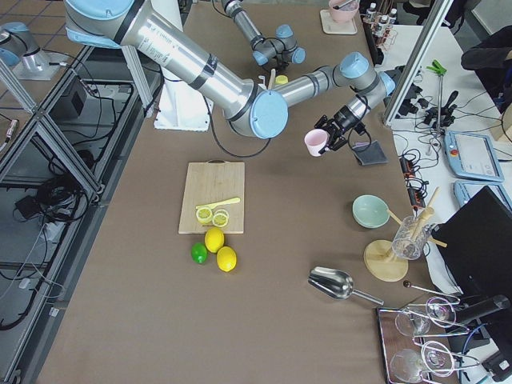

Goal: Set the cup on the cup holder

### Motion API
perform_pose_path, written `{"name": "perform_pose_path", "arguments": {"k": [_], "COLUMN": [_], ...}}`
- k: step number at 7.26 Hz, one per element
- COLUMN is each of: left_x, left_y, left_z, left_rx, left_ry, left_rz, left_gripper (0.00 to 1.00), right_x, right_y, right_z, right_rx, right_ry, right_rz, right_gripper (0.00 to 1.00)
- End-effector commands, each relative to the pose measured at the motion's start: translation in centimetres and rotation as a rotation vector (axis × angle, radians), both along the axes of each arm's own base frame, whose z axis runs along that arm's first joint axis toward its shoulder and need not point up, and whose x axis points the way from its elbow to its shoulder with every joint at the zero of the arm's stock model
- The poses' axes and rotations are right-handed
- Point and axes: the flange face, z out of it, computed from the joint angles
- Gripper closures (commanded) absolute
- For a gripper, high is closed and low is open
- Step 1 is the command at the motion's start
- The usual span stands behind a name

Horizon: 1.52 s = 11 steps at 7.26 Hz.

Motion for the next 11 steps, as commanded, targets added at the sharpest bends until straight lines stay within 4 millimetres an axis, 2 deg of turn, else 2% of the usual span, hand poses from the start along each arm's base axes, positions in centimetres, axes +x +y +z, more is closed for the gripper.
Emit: {"name": "perform_pose_path", "arguments": {"k": [1,2,3,4,5,6,8,9,10,11], "left_x": [0.1,0.0,0.0,0.0,-0.2,-1.0,-7.3,-9.7,-11.6,-12.3], "left_y": [0.0,0.0,0.1,0.1,0.0,-0.6,-5.2,-6.0,-5.9,-4.9], "left_z": [0.0,0.0,0.0,0.0,-0.2,-0.6,-4.7,-6.9,-7.8,-9.4], "left_rx": [-0.001,-0.002,-0.006,-0.006,-0.003,0.003,0.084,0.146,0.211,0.298], "left_ry": [-0.001,-0.003,-0.007,-0.007,-0.004,0.004,0.104,0.194,0.293,0.372], "left_rz": [0.001,0.001,0.001,0.001,-0.002,-0.02,-0.162,-0.214,-0.25,-0.265], "left_gripper": [0.32,0.44,0.56,0.66,0.69,0.7,0.7,0.7,0.7,0.74], "right_x": [2.2,2.9,3.7,3.5,2.6,1.7,-0.9,-1.9,-2.3,-1.9], "right_y": [2.5,4.0,5.8,7.5,9.0,9.5,9.7,10.0,10.0,10.2], "right_z": [-2.9,-2.6,-1.4,-0.9,-1.3,-2.0,-3.0,-4.4,-5.8,-6.3], "right_rx": [0.129,0.181,0.245,0.301,0.359,0.412,0.553,0.595,0.652,0.713], "right_ry": [-0.076,-0.126,-0.161,-0.193,-0.228,-0.262,-0.39,-0.451,-0.519,-0.594], "right_rz": [0.018,0.025,0.04,0.068,0.082,0.106,0.23,0.289,0.317,0.348], "right_gripper": [1.0,1.0,1.0,1.0,1.0,1.0,1.0,1.0,1.0,1.0]}}
